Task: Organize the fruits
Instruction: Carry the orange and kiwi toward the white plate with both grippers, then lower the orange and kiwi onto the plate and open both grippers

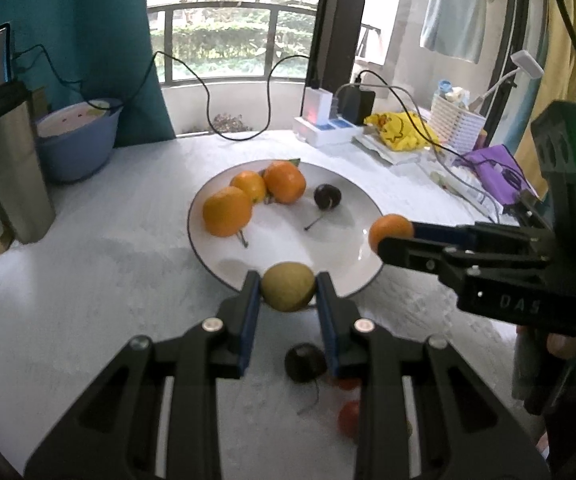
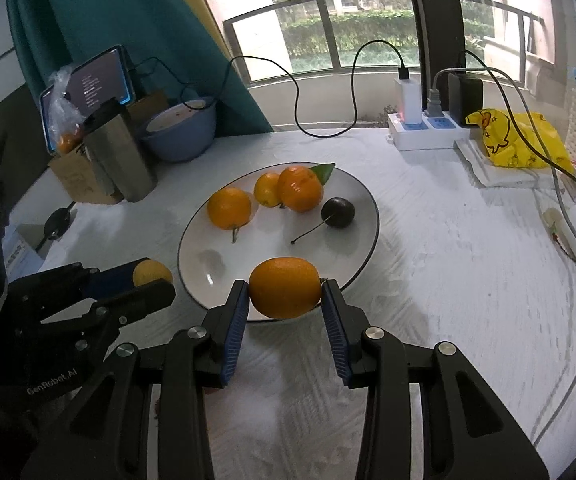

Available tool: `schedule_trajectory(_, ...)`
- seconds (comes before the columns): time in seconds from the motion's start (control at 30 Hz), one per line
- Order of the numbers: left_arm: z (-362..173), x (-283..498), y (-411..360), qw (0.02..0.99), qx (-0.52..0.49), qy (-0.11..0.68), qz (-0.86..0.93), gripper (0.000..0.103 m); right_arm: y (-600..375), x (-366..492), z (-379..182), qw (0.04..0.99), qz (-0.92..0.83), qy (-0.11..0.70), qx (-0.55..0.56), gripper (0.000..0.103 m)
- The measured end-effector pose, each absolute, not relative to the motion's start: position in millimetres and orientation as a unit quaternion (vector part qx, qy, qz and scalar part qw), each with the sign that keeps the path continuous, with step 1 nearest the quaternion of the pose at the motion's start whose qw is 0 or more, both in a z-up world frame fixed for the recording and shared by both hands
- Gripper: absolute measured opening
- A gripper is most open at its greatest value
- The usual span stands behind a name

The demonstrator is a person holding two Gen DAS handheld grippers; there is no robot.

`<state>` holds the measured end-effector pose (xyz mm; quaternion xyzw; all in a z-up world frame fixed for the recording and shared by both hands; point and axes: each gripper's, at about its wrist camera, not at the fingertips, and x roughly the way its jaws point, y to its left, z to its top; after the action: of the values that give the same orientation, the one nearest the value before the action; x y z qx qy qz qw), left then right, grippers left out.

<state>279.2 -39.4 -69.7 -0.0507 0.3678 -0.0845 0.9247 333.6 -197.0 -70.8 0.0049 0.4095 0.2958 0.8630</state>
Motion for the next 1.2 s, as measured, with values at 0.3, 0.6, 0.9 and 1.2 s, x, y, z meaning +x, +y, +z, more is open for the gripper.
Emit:
schedule_trajectory(0.3,-73,310,-40,0.923,-0.047,0.37,-0.096,0.029,-195,352,-75,0.862,0.293,0.414,0.004,0.04)
schedule_trajectory(0.6,-83,345,-42,0.915,-0.054,0.383,-0.112,0.029,-192,376,-86,0.86,0.284,0.423,0.0,0.04)
schedule_trajectory(0.9,-92,374,-46,0.904,-0.066,0.405,-0.118,0.029,-183,385,-91,0.866,0.279,0.414,-0.029,0.04)
schedule_trajectory(1.2,-97,381,-48,0.901,-0.059,0.414,-0.115,0.03,-180,387,-93,0.871,0.276,0.404,-0.043,0.04)
